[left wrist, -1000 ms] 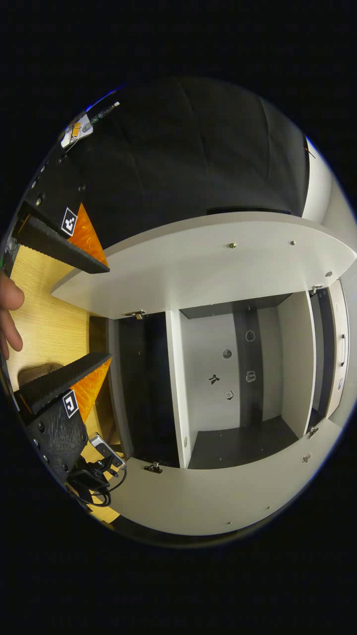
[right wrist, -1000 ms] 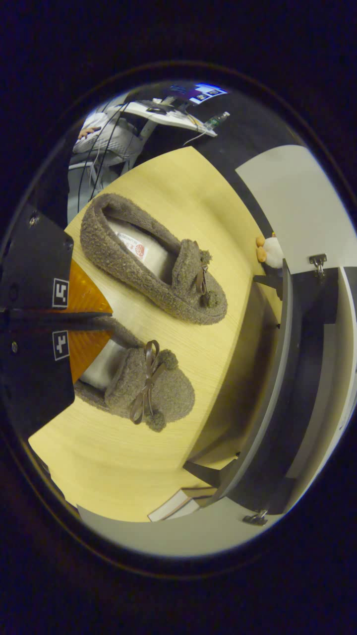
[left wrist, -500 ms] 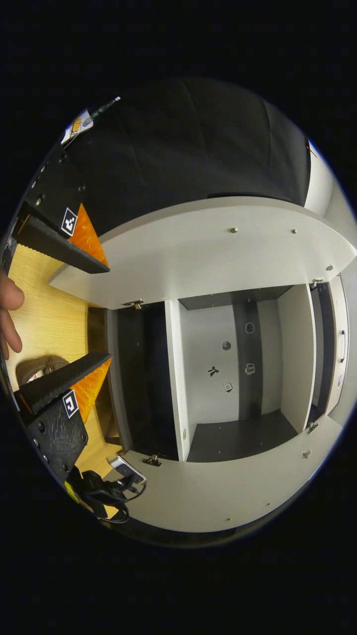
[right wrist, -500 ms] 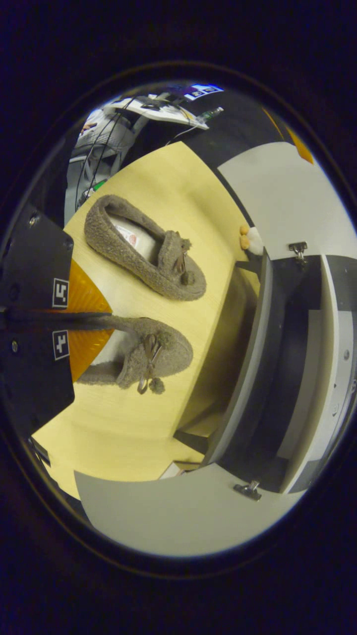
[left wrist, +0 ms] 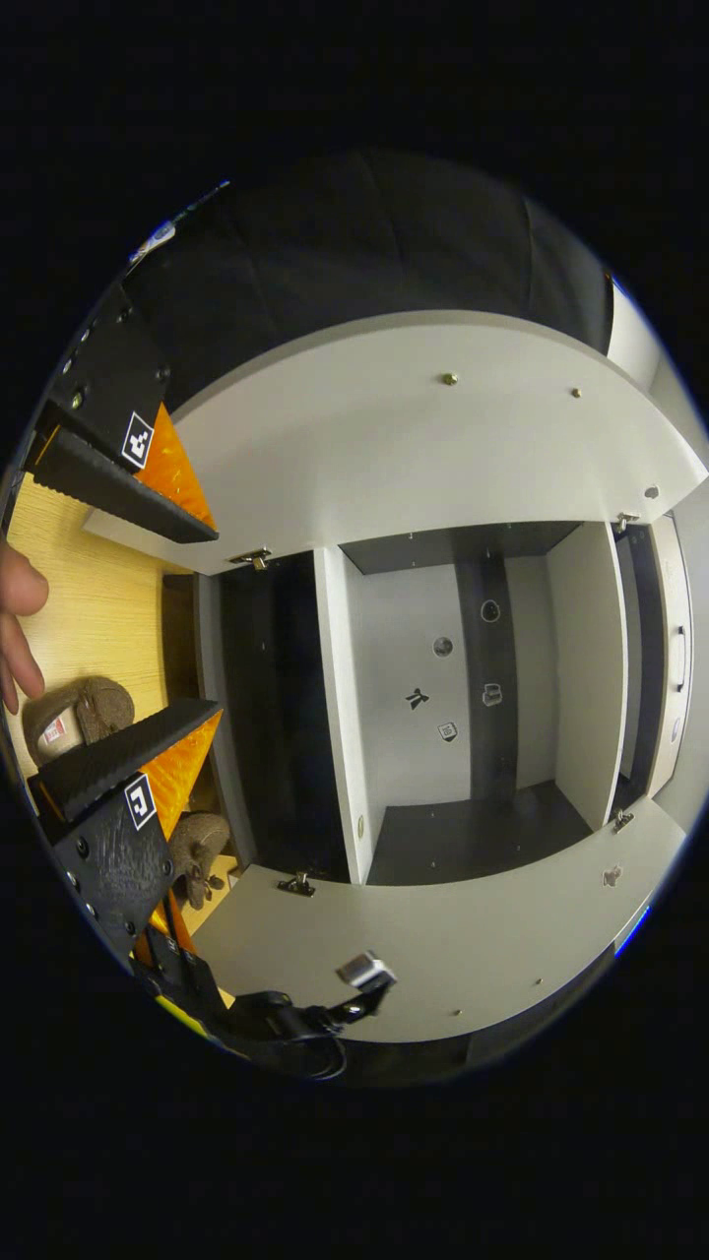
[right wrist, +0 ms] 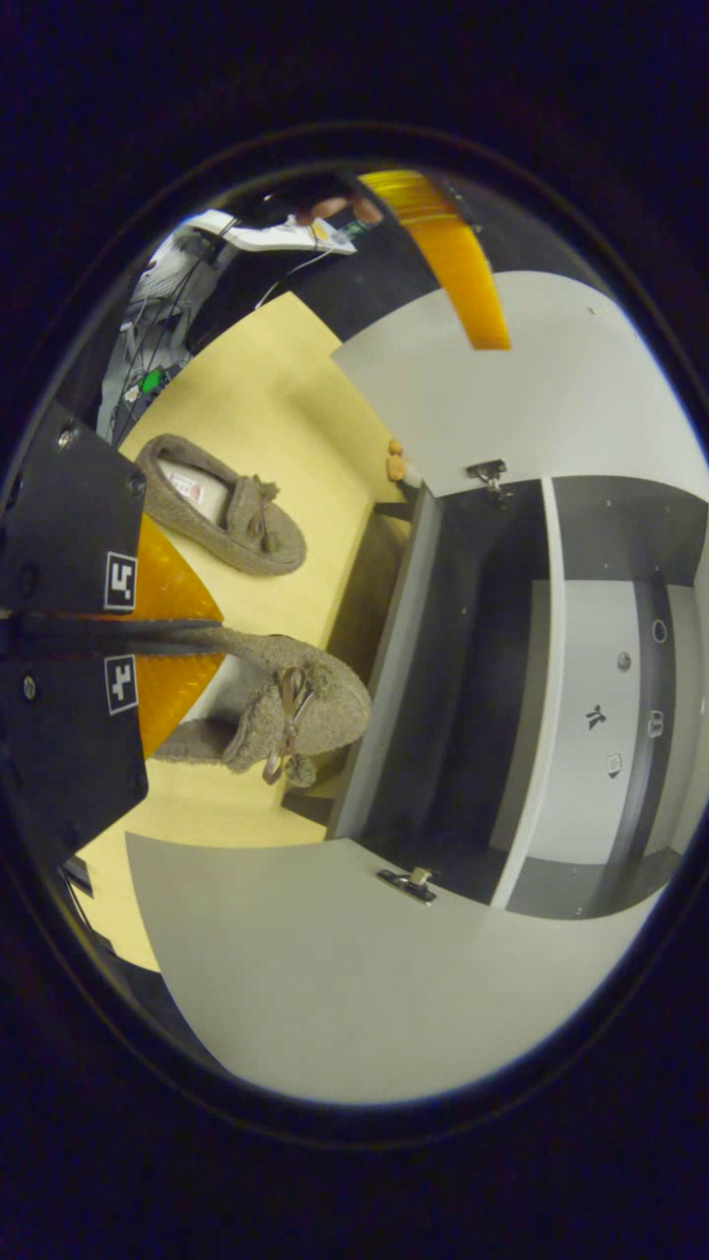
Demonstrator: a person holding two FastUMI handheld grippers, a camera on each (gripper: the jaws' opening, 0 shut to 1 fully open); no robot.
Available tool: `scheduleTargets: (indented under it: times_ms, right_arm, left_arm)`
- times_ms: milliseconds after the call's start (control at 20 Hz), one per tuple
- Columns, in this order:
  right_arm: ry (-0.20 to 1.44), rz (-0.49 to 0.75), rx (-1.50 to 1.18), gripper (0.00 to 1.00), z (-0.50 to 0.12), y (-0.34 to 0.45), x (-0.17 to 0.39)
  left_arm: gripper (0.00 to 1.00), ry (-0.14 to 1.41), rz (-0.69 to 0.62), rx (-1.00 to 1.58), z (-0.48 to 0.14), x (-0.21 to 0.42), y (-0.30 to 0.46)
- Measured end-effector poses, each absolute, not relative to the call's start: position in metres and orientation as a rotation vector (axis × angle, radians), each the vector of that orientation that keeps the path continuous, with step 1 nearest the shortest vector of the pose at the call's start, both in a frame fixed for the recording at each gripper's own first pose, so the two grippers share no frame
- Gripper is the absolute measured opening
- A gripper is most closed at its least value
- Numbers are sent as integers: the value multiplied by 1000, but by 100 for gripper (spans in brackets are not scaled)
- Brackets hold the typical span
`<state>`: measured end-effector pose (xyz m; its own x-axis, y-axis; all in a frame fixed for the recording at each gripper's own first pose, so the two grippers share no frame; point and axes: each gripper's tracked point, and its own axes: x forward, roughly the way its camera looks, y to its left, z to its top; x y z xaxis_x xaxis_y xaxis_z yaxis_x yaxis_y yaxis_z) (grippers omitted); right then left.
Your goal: Grab one shoe with the right hand and put it into the shoe cabinet, grab the other shoe with the left hand and put it into the shoe cabinet; then close the right door with the right hand and the left door with the left hand.
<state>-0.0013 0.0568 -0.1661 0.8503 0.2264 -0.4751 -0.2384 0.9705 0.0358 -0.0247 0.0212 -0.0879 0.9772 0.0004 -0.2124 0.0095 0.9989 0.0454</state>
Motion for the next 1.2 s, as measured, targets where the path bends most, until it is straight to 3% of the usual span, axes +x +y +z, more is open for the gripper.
scheduleTargets:
  times_ms: [750, 1200]
  right_arm:
    - [207, 197, 66, 3, 23, 42, 27]
    - [141, 149, 34, 3, 87, 40, 106]
  left_arm:
    - [96, 161, -86, 65, -71, -9, -1]
    - [96, 207, -59, 74, -88, -17, 15]
